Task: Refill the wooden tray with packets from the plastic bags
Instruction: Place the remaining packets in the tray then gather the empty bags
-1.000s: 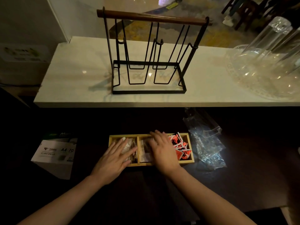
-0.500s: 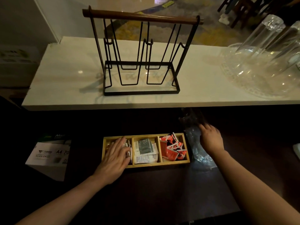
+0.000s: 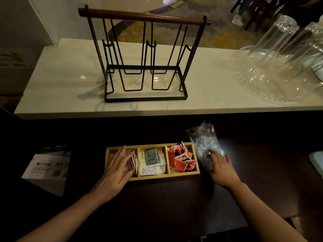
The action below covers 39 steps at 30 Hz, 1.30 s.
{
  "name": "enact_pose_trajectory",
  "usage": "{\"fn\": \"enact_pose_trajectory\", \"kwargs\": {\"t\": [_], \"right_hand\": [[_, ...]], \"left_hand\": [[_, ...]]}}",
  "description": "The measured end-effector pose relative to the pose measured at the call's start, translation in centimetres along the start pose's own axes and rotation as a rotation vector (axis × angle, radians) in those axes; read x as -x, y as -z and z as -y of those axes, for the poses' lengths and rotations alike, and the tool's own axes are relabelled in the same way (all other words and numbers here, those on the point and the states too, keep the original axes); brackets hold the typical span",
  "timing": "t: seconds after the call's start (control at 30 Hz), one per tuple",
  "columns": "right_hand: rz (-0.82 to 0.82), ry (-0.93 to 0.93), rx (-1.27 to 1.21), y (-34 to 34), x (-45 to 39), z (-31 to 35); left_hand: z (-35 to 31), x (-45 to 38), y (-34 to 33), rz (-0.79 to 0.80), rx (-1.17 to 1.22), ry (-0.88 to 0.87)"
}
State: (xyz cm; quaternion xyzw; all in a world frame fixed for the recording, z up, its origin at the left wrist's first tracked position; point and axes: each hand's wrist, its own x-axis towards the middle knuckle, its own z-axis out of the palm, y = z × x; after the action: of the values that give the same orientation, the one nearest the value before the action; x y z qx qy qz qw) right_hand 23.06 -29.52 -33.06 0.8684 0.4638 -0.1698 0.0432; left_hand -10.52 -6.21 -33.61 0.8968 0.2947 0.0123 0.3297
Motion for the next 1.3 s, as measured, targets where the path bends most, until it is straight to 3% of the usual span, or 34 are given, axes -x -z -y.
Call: {"fn": "enact_pose_trajectory", "kwargs": {"t": [0.1,0.2,0.47,0.63,0.7,0.77,0.83,0.9,0.97,1.03,1.1,1.2,1.3], "right_hand": [[0.164,-0.032,-0.11,-1.1,0.0,0.7],[0.149,-0.021,-0.084,-1.7,0.1,1.0],[-0.232,-0.273,-0.136,-0.5,-0.1,0.7],[-0.576,-0.419,-0.41,2.7,1.5,2.8],[-0.7,-0.348,-0.499,4.4,3.1,5.4],[-0.754,-0.158,-0.517,5.7,4.9,8.9],[-0.696,0.076,-0.499,6.3,6.4,12.6],[-0.652,0.312,-0.455,6.2,7.5,16.0],[-0.647,0.51,-0.369,6.1,7.9,18.8],[-0.584,0.61,-0.303,6.4,8.1,20.7],[-0.429,0.663,-0.271,6.6,8.2,21.4],[-0.26,0.731,-0.45,7.9,8.9,21.0],[-0.451,0.522,-0.791,10.1,7.7,20.0]], "left_hand": [[-0.6,0.1,0.4,-0.079,-0.005,0.029],[-1.1,0.5,0.8,-0.116,-0.008,0.042],[-0.9,0.9,0.7,0.105,-0.034,0.078],[-2.1,1.0,1.6,0.072,-0.05,0.096],[-3.6,1.1,2.2,-0.005,0.035,0.099],[-5.6,1.2,3.1,-0.008,0.264,0.158],[-8.5,1.4,4.2,0.07,0.634,0.26],[-10.6,1.6,4.7,0.195,1.167,0.35],[-12.1,1.5,5.4,0.235,1.441,0.383],[-13.0,1.4,6.1,0.141,1.466,0.422],[-12.7,1.4,6.4,-0.058,1.425,0.476],[-11.6,2.1,7.0,-0.192,1.34,0.488],[-11.1,3.1,7.3,-0.162,1.142,0.441]]}}
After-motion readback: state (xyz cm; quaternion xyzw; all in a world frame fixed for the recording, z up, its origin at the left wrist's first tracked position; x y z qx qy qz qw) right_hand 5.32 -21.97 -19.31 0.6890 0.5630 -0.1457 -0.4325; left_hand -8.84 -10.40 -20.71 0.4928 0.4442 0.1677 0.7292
